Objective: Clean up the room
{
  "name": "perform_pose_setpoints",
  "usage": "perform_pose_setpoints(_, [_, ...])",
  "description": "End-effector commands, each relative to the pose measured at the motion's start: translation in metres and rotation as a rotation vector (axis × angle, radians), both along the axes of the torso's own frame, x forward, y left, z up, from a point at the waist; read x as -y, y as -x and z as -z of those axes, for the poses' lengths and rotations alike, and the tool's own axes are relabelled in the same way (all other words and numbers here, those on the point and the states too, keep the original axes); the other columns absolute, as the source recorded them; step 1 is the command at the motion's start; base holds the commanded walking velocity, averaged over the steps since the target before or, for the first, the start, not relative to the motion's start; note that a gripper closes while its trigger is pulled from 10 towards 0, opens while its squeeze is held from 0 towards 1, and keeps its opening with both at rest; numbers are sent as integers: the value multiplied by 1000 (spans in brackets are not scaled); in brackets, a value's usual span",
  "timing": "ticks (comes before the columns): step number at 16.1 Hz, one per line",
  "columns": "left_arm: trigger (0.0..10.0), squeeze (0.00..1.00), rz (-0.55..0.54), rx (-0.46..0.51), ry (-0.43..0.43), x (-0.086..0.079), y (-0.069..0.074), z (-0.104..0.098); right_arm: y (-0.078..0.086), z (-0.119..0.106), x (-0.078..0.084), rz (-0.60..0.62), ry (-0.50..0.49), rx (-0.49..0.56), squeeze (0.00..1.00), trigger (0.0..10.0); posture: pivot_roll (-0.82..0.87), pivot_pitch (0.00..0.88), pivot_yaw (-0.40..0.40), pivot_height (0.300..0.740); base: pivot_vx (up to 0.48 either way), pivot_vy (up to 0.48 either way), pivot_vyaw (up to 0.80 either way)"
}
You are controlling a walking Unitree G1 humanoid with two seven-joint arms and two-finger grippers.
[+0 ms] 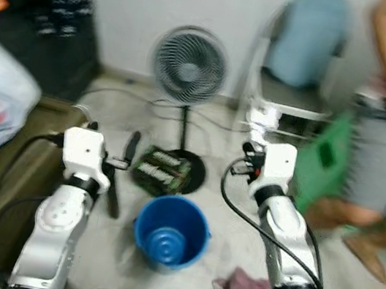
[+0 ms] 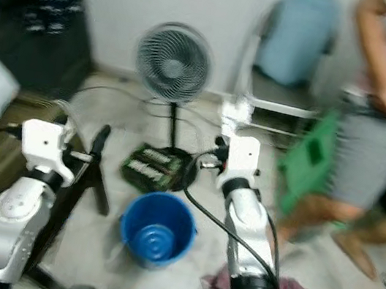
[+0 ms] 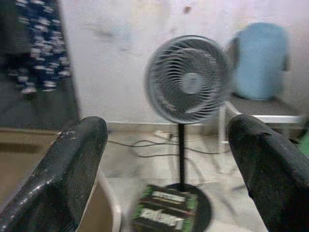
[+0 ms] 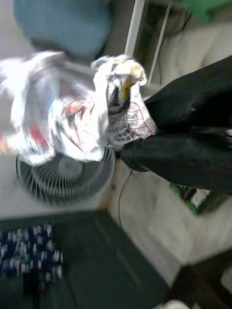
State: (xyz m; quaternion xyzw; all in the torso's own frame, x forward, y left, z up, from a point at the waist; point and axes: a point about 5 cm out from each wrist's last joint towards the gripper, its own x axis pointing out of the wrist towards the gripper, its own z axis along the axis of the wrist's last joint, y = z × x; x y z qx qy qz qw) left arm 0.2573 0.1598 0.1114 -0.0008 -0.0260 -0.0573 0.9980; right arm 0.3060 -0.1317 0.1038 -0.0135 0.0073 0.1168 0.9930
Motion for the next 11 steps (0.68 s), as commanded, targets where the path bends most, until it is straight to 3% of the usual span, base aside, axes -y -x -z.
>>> perform_pose_setpoints(1, [10000,0,7,-8,-4,3,0,0,-1,-4,5,10,8,15,0,10000,-24,0,-41,740,0,0,800])
perform_pose_setpoints(4, [10000,0,27,3,6,5,1,-1,-2,-3,7,33,-8,6,0,10000,-24,0,-41,740,0,0,181])
perform_pose_setpoints(11, [10000,0,33,4,11,6,0,-1,-2,-3,8,39,-7,5,0,10000,-26,0,-41,740,272,0,0])
